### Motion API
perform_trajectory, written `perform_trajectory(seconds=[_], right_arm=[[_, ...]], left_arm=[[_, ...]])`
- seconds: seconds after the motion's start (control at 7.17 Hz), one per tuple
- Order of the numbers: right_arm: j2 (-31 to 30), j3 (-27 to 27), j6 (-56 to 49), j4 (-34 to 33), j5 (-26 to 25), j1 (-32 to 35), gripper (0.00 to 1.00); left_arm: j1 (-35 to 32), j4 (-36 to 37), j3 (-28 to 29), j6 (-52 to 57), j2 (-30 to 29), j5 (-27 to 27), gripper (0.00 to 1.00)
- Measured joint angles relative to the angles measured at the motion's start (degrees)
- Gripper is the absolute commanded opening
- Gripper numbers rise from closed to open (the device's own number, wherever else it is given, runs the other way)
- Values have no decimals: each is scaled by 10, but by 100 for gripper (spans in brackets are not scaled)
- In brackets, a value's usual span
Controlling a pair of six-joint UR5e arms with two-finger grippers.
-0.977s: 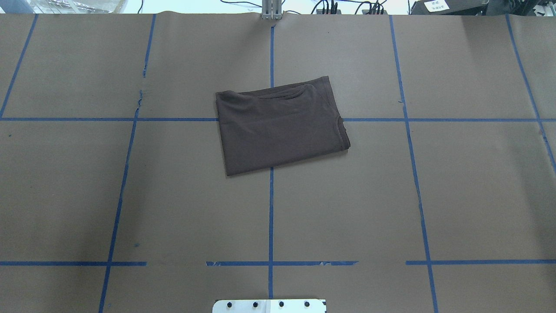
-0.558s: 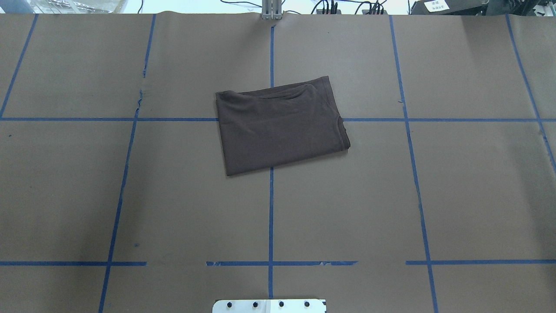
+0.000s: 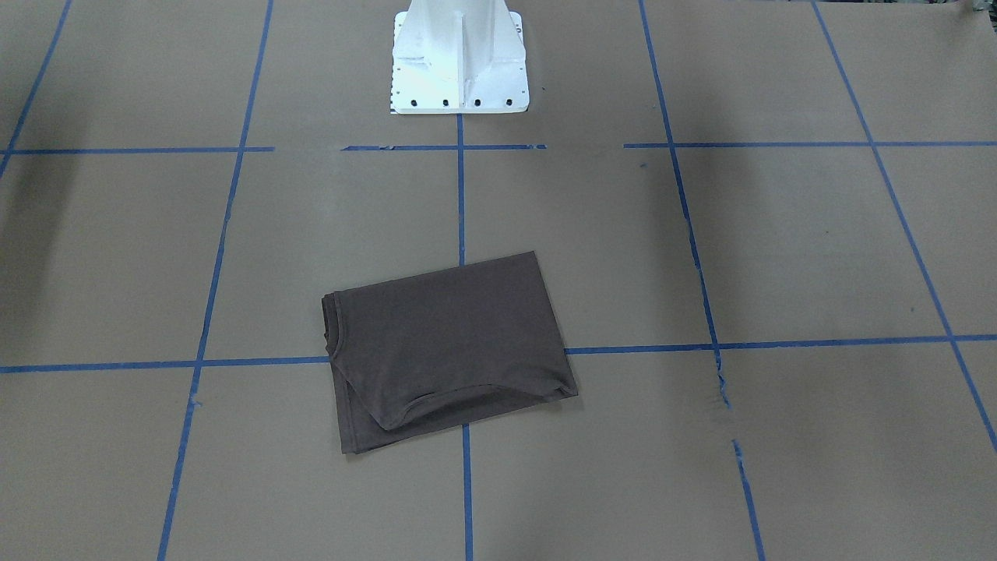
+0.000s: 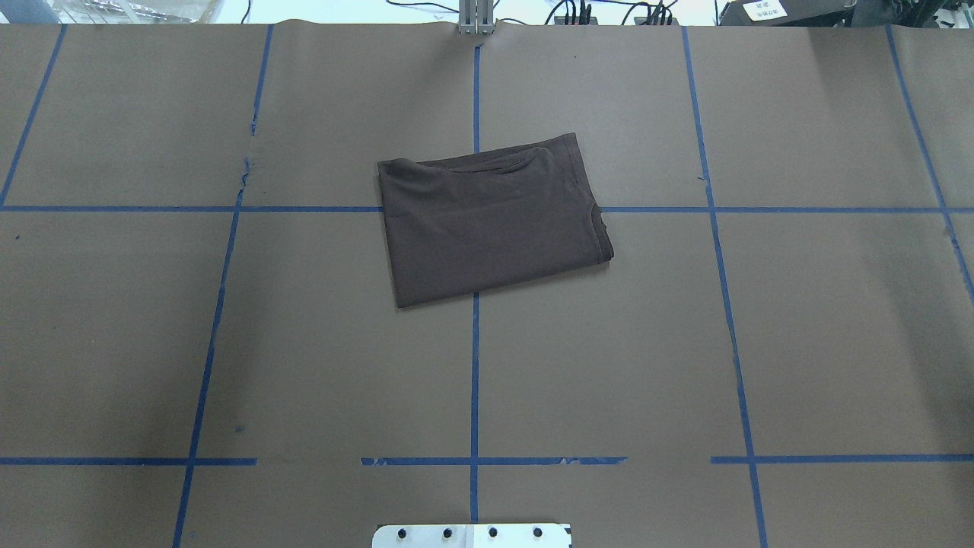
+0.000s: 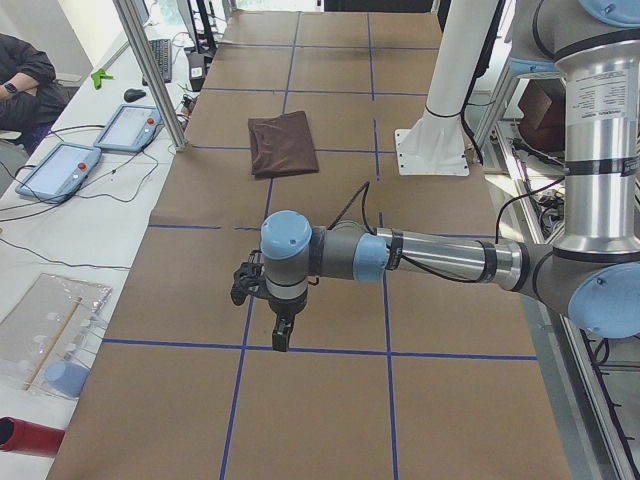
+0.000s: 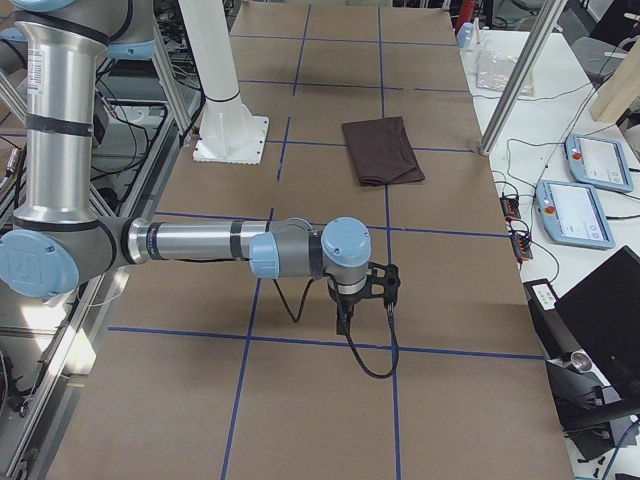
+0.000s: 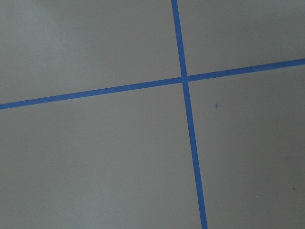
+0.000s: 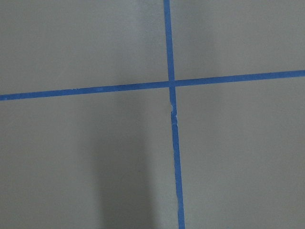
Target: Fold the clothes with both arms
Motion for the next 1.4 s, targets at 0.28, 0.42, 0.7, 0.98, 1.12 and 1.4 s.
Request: perform_trajectory(seconds=[0.28,0.42,0.7,0.98,1.12,1.4], right_arm=[[0,0,-3,0,0,-1,100],[1,0,-3,0,0,-2,100],[0,0,0,0,0,-2,100],[1,0,1,0,0,-2,100],[0,0,1,0,0,-2,100],[0,1,-1,0,1,-1,100]], left_arm=[[0,3,-2,-2,0,-1,100],[0,5,-3,-3,-1,-1,100],[0,8,-3,-4,0,-2,100],[0,10,-3,-39,0,-13,100],[0,8,-3,-66,0,-23,100],[0,6,-2,-83,-1,-29,100]])
